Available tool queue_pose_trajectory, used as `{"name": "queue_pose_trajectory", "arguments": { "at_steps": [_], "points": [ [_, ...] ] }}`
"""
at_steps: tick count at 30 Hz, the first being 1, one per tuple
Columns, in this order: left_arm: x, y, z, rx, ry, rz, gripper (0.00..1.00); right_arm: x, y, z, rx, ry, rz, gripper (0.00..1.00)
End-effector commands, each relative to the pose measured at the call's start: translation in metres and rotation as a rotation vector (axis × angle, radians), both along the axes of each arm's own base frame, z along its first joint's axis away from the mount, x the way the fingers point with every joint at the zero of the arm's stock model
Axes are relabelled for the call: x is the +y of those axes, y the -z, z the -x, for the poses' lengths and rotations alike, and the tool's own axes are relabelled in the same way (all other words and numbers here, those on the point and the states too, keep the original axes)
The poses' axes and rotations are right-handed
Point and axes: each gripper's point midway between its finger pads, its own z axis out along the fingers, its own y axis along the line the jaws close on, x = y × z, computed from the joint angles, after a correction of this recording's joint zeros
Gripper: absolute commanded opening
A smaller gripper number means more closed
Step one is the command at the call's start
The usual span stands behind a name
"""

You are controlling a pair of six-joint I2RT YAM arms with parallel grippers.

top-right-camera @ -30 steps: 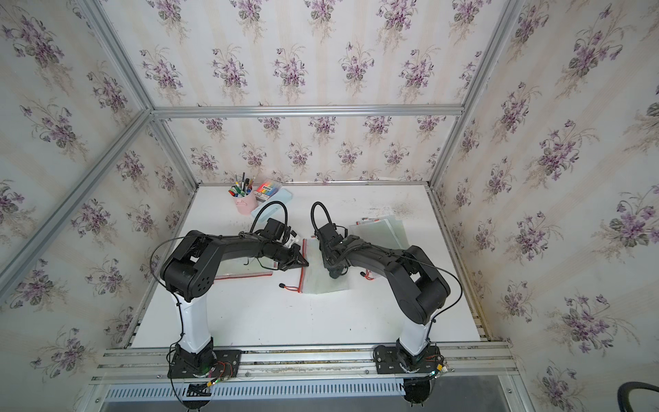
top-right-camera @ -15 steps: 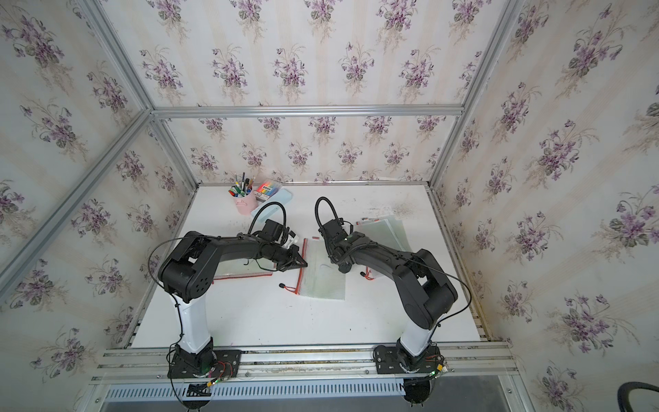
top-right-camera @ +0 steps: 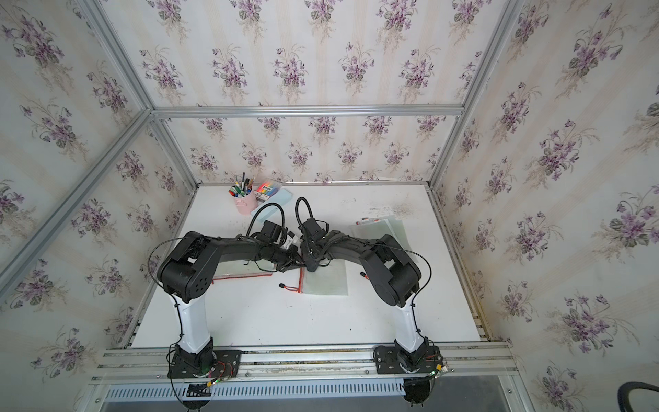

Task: Wipe the document bag
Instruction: Wipe the dirt from the document bag.

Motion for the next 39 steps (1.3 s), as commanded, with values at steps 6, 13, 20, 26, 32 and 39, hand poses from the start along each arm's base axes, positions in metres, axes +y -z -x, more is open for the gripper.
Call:
{"name": "queue_pose_trajectory", "arguments": {
  "at_steps": [6,13,20,26,32,39],
  "points": [
    [0.022,0.03,0.003,0.083,-0.121,-0.146,0.0,-0.035,-0.028,0.004,-0.027,0.029,0.029,0.18],
    [0.016,0.027,-0.004,0.082,-0.14,-0.109,0.0,-0.022,0.024,0.084,0.121,-0.02,0.072,0.19],
    [0.018,0.026,-0.001,0.089,-0.136,-0.117,0.0,-0.097,-0.001,0.077,0.067,0.125,0.093,0.18],
    [0.017,0.026,0.0,0.096,-0.134,-0.119,0.0,0.03,-0.021,0.139,0.069,-0.242,-0.063,0.19],
    [0.017,0.022,0.002,0.095,-0.111,-0.125,0.0,-0.049,0.023,0.148,0.181,-0.071,0.098,0.19],
    [0.02,0.016,0.002,0.072,-0.084,-0.148,0.0,-0.122,-0.018,0.109,0.058,0.1,0.109,0.2]
  ]
}}
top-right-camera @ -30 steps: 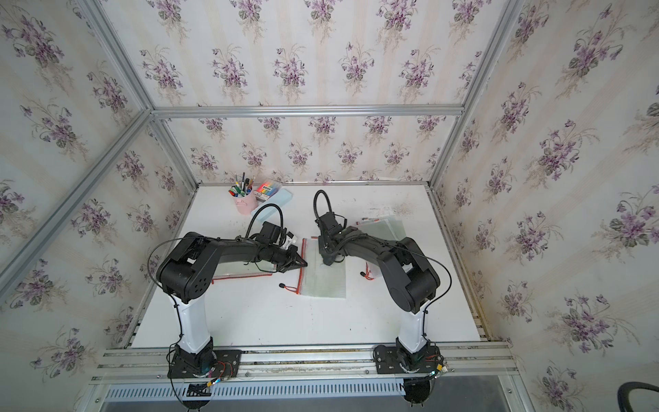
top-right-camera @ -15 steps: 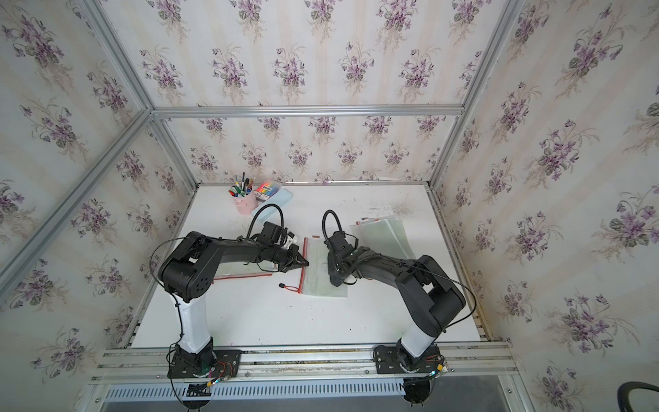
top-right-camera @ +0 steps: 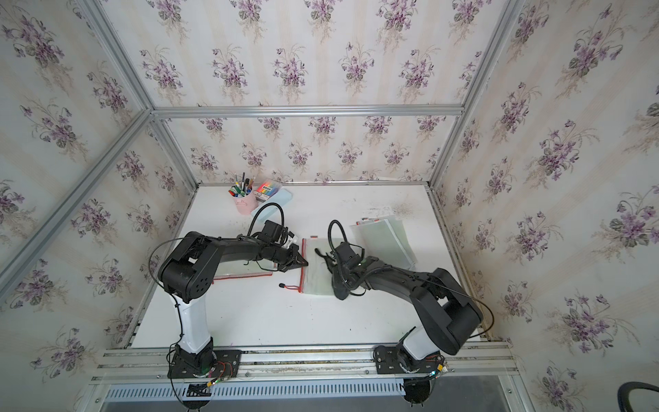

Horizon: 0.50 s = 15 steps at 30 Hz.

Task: Wipe the document bag
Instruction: Wipe the dirt from the document bag.

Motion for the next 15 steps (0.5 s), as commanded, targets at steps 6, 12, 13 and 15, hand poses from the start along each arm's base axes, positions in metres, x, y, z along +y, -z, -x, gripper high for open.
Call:
{"name": "queue_pose_trajectory", "arguments": {
  "at_steps": [6,12,13,15],
  "points": [
    [0.021,0.018,0.007,0.026,-0.013,-0.143,0.0,0.074,-0.013,-0.053,-0.048,-0.114,-0.1,0.21],
    [0.024,0.006,0.006,-0.012,0.002,-0.169,0.0,0.056,0.01,-0.112,-0.047,-0.067,0.039,0.21],
    [0.027,0.003,0.006,-0.018,0.005,-0.178,0.0,0.045,0.012,-0.121,-0.053,-0.044,0.067,0.21],
    [0.029,-0.007,0.008,-0.029,0.017,-0.189,0.0,0.03,0.006,-0.137,-0.073,-0.003,0.101,0.21]
  ]
}}
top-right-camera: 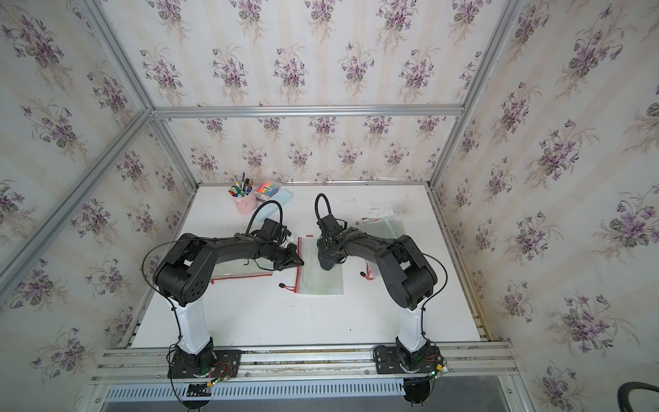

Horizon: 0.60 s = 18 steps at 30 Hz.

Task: Wipe the document bag
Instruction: Wipe the dirt from the document bag, then adjust the document bag at the center of the board.

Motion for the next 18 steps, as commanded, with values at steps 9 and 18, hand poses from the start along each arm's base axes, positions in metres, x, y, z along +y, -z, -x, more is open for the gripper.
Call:
{"name": "queue_pose_trajectory", "arguments": {
  "at_steps": [9,18],
  "points": [
    [0.085,-0.088,0.026,-0.108,0.042,-0.34,0.0,-0.018,-0.071,-0.036,-0.183,0.063,-0.005,0.22],
    [0.152,-0.18,0.029,-0.162,0.041,-0.742,0.0,-0.026,-0.071,-0.028,-0.179,0.074,0.014,0.23]
  ]
}}
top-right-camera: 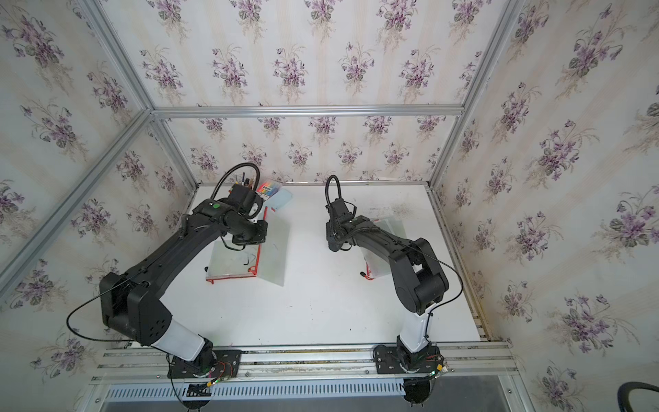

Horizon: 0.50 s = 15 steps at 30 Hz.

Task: Wipe the document bag
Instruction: Adjust the document bag at the center of the board.

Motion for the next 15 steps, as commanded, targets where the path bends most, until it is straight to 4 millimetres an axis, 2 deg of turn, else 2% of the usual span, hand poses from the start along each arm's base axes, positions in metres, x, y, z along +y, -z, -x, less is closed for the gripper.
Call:
{"name": "queue_pose_trajectory", "arguments": {
  "at_steps": [1,2,3,6,10,15],
  "points": [
    [0.028,-0.012,0.023,0.063,0.002,-0.172,0.0,-0.007,-0.009,0.0,-0.028,0.023,0.008,0.23],
    [0.023,-0.017,0.022,0.052,0.006,-0.173,0.0,-0.008,-0.011,0.001,-0.029,0.021,0.01,0.23],
    [0.017,-0.017,0.021,0.054,0.015,-0.179,0.0,-0.021,-0.011,-0.004,-0.029,0.05,0.013,0.23],
    [-0.005,-0.003,0.023,0.102,0.06,-0.241,0.0,-0.035,-0.015,-0.004,-0.035,0.078,0.013,0.23],
    [-0.057,0.028,0.023,0.156,0.116,-0.223,0.0,-0.056,-0.023,0.0,-0.045,0.113,0.008,0.23],
    [-0.122,0.057,0.022,0.196,0.176,-0.184,0.0,-0.09,-0.031,0.007,-0.055,0.161,0.011,0.24]
  ]
}}
